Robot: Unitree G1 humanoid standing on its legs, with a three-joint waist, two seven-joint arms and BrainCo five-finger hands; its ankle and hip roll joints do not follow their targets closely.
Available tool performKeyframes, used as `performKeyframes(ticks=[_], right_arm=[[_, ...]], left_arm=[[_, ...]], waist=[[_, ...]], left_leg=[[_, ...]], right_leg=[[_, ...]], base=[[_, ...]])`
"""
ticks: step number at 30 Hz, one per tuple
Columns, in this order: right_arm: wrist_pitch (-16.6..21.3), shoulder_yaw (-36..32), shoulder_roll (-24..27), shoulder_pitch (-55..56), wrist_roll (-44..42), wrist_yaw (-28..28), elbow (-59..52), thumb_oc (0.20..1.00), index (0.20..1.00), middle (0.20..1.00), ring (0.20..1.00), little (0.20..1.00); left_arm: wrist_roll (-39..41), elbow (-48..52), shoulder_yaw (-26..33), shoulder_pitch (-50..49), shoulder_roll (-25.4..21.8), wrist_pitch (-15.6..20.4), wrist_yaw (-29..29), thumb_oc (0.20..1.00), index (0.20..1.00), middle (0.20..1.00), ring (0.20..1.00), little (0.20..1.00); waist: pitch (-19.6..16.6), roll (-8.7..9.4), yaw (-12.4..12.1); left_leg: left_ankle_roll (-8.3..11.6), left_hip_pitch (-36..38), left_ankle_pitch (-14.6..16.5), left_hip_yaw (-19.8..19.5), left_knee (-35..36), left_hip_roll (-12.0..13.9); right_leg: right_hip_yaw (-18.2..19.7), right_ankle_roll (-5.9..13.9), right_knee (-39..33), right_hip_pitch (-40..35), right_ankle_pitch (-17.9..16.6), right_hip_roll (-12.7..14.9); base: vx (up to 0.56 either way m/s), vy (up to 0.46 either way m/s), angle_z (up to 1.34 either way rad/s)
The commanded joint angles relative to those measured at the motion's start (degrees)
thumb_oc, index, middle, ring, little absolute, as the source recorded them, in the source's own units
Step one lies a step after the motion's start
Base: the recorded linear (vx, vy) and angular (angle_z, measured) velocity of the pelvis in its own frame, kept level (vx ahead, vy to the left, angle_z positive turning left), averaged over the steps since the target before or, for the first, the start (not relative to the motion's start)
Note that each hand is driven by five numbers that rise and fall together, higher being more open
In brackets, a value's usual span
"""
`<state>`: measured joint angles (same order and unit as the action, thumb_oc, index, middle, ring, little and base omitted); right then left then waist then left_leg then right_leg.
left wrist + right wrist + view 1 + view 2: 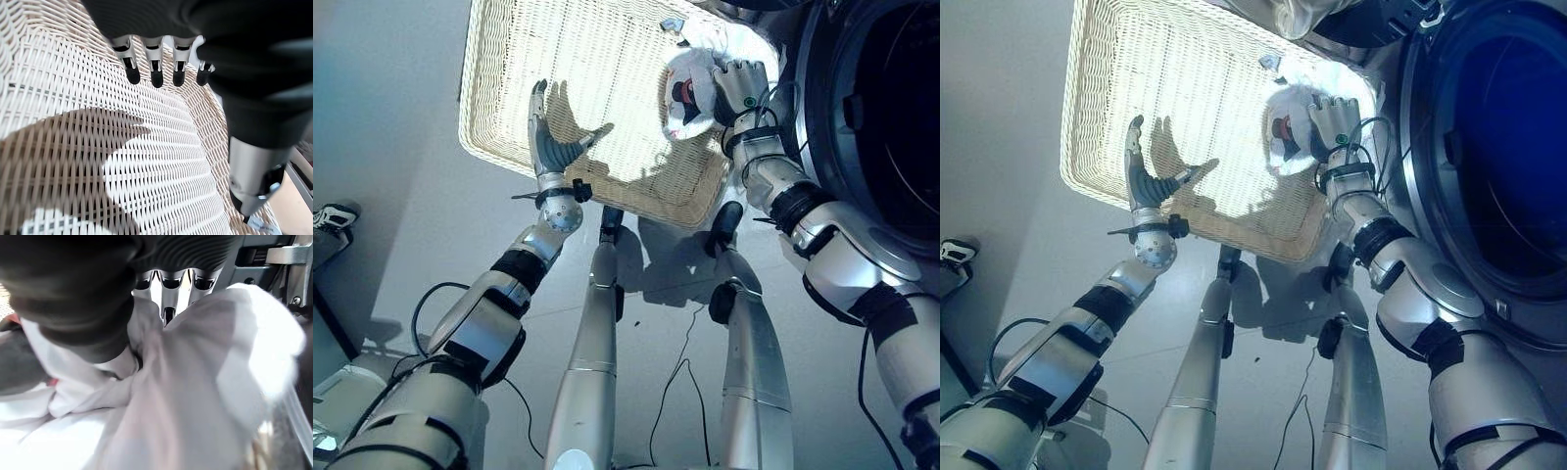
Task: Put the clothes into the washing machine.
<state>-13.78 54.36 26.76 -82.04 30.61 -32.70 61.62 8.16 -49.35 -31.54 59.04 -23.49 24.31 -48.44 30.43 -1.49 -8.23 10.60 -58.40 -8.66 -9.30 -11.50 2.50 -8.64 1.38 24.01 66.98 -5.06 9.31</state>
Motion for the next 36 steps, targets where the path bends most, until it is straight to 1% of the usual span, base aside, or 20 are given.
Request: performKeyframes(ticks=[1,6,9,12,14,15,16,17,18,20,21,22,23,24,27,29,30,33,35,36], right_arm=[[1.29,1.94,0.34,0.28,-0.32,0.72,1.81,0.200,0.200,0.200,0.200,0.200],[1.90,1.68,0.12,0.65,-1.38,0.13,1.33,0.200,0.200,0.200,0.200,0.200],[2.43,1.27,-0.25,0.96,-4.47,-0.15,0.99,0.200,0.200,0.200,0.200,0.200],[5.26,-0.35,-0.65,1.99,-15.40,0.45,0.13,0.200,0.200,0.200,0.200,0.200],[5.26,-0.35,-0.65,1.99,-15.40,0.45,0.13,0.200,0.200,0.200,0.200,0.200],[6.09,-1.57,-0.89,2.51,-19.79,1.04,-0.45,0.200,0.200,0.200,0.200,0.200],[6.09,-1.57,-0.89,2.51,-19.79,1.04,-0.45,0.200,0.200,0.200,0.200,0.200],[12.25,-9.17,-2.43,5.55,-39.32,3.02,-3.77,0.200,0.200,0.200,0.200,0.200],[16.10,-14.68,-3.32,8.50,-50.79,6.66,-7.38,0.200,0.200,0.200,0.200,0.200],[18.26,-18.20,-4.13,11.02,-57.37,9.43,-10.18,0.200,0.200,0.200,0.200,0.200],[19.99,-20.36,-4.02,13.56,-63.94,12.24,-14.00,0.200,0.200,0.200,0.200,0.200],[20.33,-20.72,-3.91,14.14,-65.45,13.20,-14.85,0.200,0.200,0.200,0.200,0.200],[22.06,-21.98,-3.45,16.44,-72.51,16.37,-18.55,0.200,0.200,0.200,0.200,0.200],[22.12,-22.08,-3.37,16.68,-72.97,16.72,-18.90,0.200,0.200,0.200,0.200,0.200],[24.97,-23.88,-2.21,20.28,-81.15,20.59,-24.67,0.200,0.200,0.200,0.200,0.200],[26.89,-25.27,-1.62,22.01,-83.59,22.38,-27.17,0.200,0.200,0.200,0.200,0.200],[26.89,-25.27,-1.62,22.01,-83.59,22.38,-27.17,0.200,0.200,0.200,0.200,0.200],[31.63,-29.04,-0.82,25.94,-88.93,27.27,-32.79,0.200,0.200,0.200,0.200,0.200],[34.19,-31.39,-0.26,28.25,-91.48,29.50,-36.28,0.200,0.200,0.200,0.200,0.200],[34.70,-31.71,-0.17,28.57,-91.72,29.75,-36.81,0.200,0.200,0.200,0.200,0.200]], left_arm=[[0.35,2.27,2.04,1.73,1.62,2.31,-1.59,1.000,1.000,1.000,1.000,1.000],[0.09,2.81,2.29,1.09,1.98,2.35,-2.03,1.000,1.000,1.000,1.000,1.000],[-0.15,2.91,2.28,0.87,2.28,2.34,-2.34,1.000,1.000,1.000,1.000,1.000],[-0.30,3.36,2.58,0.56,2.28,2.18,-2.30,1.000,1.000,1.000,1.000,1.000],[-0.30,3.36,2.58,0.56,2.28,2.18,-2.30,1.000,1.000,1.000,1.000,1.000],[-0.26,3.54,2.72,0.46,2.26,2.10,-2.21,1.000,1.000,1.000,1.000,1.000],[-0.26,3.54,2.72,0.46,2.26,2.10,-2.21,1.000,1.000,1.000,1.000,1.000],[0.12,3.74,3.60,-0.03,1.80,2.07,-1.40,1.000,1.000,1.000,1.000,1.000],[0.06,4.18,4.88,-1.27,1.33,2.35,-0.54,1.000,1.000,1.000,1.000,1.000],[-0.03,4.59,5.80,-1.96,1.07,2.25,-0.05,1.000,1.000,1.000,1.000,1.000],[-0.17,5.21,6.48,-2.64,0.71,1.77,-0.06,1.000,1.000,1.000,1.000,1.000],[-0.15,5.33,6.56,-2.77,0.59,1.71,-0.16,1.000,1.000,1.000,1.000,1.000],[-0.31,6.03,7.05,-3.31,0.20,1.15,-0.38,1.000,1.000,1.000,1.000,1.000],[-0.32,6.12,7.08,-3.39,0.15,1.07,-0.39,1.000,1.000,1.000,1.000,1.000],[-0.71,7.32,7.35,-4.61,-0.49,0.29,-1.23,1.000,1.000,1.000,1.000,1.000],[-0.87,7.94,7.66,-5.34,-0.98,-0.03,-1.52,1.000,1.000,1.000,1.000,1.000],[-0.87,7.94,7.66,-5.34,-0.98,-0.03,-1.52,1.000,1.000,1.000,1.000,1.000],[-1.05,8.75,8.30,-6.76,-1.81,-0.36,-2.19,1.000,1.000,1.000,1.000,1.000],[-1.20,8.93,8.78,-7.66,-2.40,-0.10,-2.49,1.000,1.000,1.000,1.000,1.000],[-1.25,9.00,8.82,-7.81,-2.44,-0.06,-2.65,1.000,1.000,1.000,1.000,1.000]], waist=[[-0.63,-5.38,0.98],[-0.63,-5.65,1.16],[-0.63,-5.79,1.19],[-0.63,-5.79,1.33],[-0.63,-5.79,1.33],[-0.63,-5.80,1.41],[-0.63,-5.80,1.41],[-0.63,-5.79,1.70],[-0.63,-5.60,1.93],[-0.63,-5.36,2.22],[-0.63,-4.96,2.74],[-0.63,-4.84,2.88],[-0.63,-4.34,3.43],[-0.63,-4.27,3.48],[-0.63,-3.38,4.45],[-0.63,-2.93,4.93],[-0.63,-2.93,4.93],[-0.63,-2.19,6.00],[-0.63,-1.76,6.59],[-0.63,-1.68,6.69]], left_leg=[[-8.74,-2.07,-1.68,5.97,-0.22,-9.82],[-8.77,-2.44,-1.60,6.37,-0.48,-9.84],[-8.82,-2.50,-1.68,6.52,-0.41,-9.86],[-8.77,-2.63,-1.77,6.59,-0.35,-9.75],[-8.77,-2.63,-1.77,6.59,-0.35,-9.75],[-8.72,-2.61,-1.82,6.67,-0.29,-9.71],[-8.72,-2.61,-1.82,6.67,-0.29,-9.71],[-8.46,-2.53,-1.71,6.85,-0.43,-9.53],[-8.28,-2.36,-1.55,7.10,-0.55,-9.30],[-8.13,-2.18,-1.46,7.36,-0.68,-9.07],[-8.01,-2.02,-1.33,7.75,-0.76,-8.66],[-7.97,-2.00,-1.32,7.85,-0.75,-8.56],[-7.77,-2.03,-1.40,8.14,-0.68,-8.19],[-7.76,-1.99,-1.40,8.20,-0.67,-8.16],[-7.53,-1.86,-1.39,8.52,-0.67,-7.64],[-7.42,-1.68,-1.35,8.62,-0.46,-7.36],[-7.42,-1.68,-1.35,8.62,-0.46,-7.36],[-7.21,-1.30,-1.18,8.74,-0.29,-6.94],[-7.18,-0.97,-1.00,8.74,-0.07,-6.71],[-7.16,-0.96,-0.98,8.73,-0.05,-6.67]], right_leg=[[-4.91,5.96,-6.05,-1.24,-6.37,-4.97],[-4.64,5.88,-6.23,-0.75,-6.62,-5.03],[-4.53,5.84,-6.29,-0.60,-6.74,-5.09],[-4.44,5.74,-6.33,-0.43,-6.82,-5.13],[-4.44,5.74,-6.33,-0.43,-6.82,-5.13],[-4.38,5.69,-6.33,-0.38,-6.85,-5.20],[-4.38,5.69,-6.33,-0.38,-6.85,-5.20],[-3.98,5.37,-6.06,-0.20,-6.53,-5.39],[-3.85,5.14,-5.76,-0.21,-6.11,-5.54],[-3.73,5.01,-5.55,-0.32,-5.82,-5.70],[-3.70,4.90,-5.23,-0.30,-5.54,-5.76],[-3.70,4.90,-5.17,-0.27,-5.50,-5.78],[-3.65,4.88,-5.13,-0.21,-5.42,-5.87],[-3.61,4.88,-5.10,-0.22,-5.41,-5.89],[-3.35,4.87,-4.87,-0.17,-5.37,-6.15],[-3.12,4.95,-4.93,-0.27,-5.37,-6.34],[-3.12,4.95,-4.93,-0.27,-5.37,-6.34],[-2.49,5.13,-5.15,-0.69,-5.23,-6.69],[-2.12,5.24,-5.34,-1.10,-5.03,-6.90],[-2.08,5.26,-5.36,-1.13,-5.02,-6.92]], base=[[0.00,0.000,0.00],[0.00,0.007,0.00],[0.00,0.000,0.00],[0.00,0.000,0.00],[0.00,0.000,0.00],[0.00,0.000,0.00],[0.00,0.000,0.00],[0.01,0.036,0.00],[0.01,0.043,0.02],[0.00,0.033,0.03],[-0.01,0.033,-0.01],[-0.01,0.040,-0.04],[0.00,0.000,0.00],[0.00,0.000,0.00],[0.00,0.000,0.00],[0.00,0.000,0.00],[-0.01,0.002,-0.05],[-0.01,0.001,-0.04],[-0.02,-0.004,-0.05],[-0.02,-0.003,-0.08]])
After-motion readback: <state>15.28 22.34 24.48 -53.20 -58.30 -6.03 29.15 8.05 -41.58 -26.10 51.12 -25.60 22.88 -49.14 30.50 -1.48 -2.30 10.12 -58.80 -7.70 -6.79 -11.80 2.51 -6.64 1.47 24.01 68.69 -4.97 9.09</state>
